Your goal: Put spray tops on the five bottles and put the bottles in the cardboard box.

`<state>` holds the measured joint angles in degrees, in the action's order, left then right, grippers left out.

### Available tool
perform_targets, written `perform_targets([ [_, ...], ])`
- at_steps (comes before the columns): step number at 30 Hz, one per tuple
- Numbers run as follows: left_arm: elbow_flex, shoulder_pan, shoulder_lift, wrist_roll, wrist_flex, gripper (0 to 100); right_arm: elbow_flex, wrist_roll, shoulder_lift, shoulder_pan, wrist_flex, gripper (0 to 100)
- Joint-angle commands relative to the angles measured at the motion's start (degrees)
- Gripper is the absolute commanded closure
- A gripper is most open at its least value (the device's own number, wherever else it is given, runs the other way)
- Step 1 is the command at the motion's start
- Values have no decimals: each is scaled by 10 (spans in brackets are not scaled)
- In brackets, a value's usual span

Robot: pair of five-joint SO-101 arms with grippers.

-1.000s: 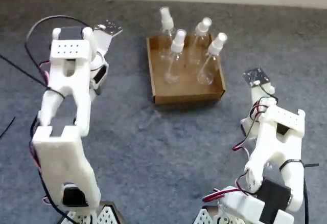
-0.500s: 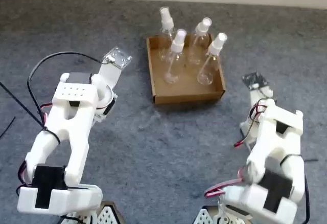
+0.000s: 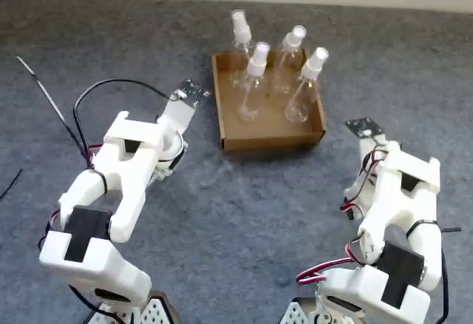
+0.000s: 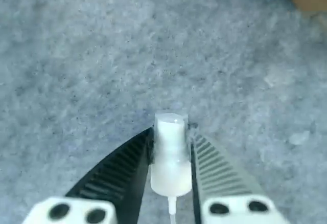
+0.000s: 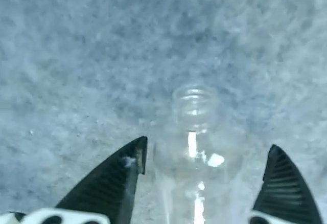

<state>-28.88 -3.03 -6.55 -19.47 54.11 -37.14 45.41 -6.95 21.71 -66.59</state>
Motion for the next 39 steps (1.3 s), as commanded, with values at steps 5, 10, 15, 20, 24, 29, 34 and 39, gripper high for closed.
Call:
perform_targets([
  [5,0,-14,-7,8,-11,921,50,63,-44,5,-40,698],
  [10,0,-13,-8,8,-11,921,18,79,-21,20,-37,709],
  [15,0,-13,-9,8,-11,920,16,80,1,24,-36,813],
  [20,0,-13,-9,10,-11,921,16,80,12,29,-36,829],
  [24,3,-13,-8,9,-11,919,17,79,8,29,-37,829],
  [29,3,-13,-5,9,-11,903,18,80,8,28,-37,892],
  [34,0,-12,-9,8,-11,871,41,80,8,26,-42,978],
  [39,0,-14,-7,8,-11,919,63,76,7,28,-43,985],
])
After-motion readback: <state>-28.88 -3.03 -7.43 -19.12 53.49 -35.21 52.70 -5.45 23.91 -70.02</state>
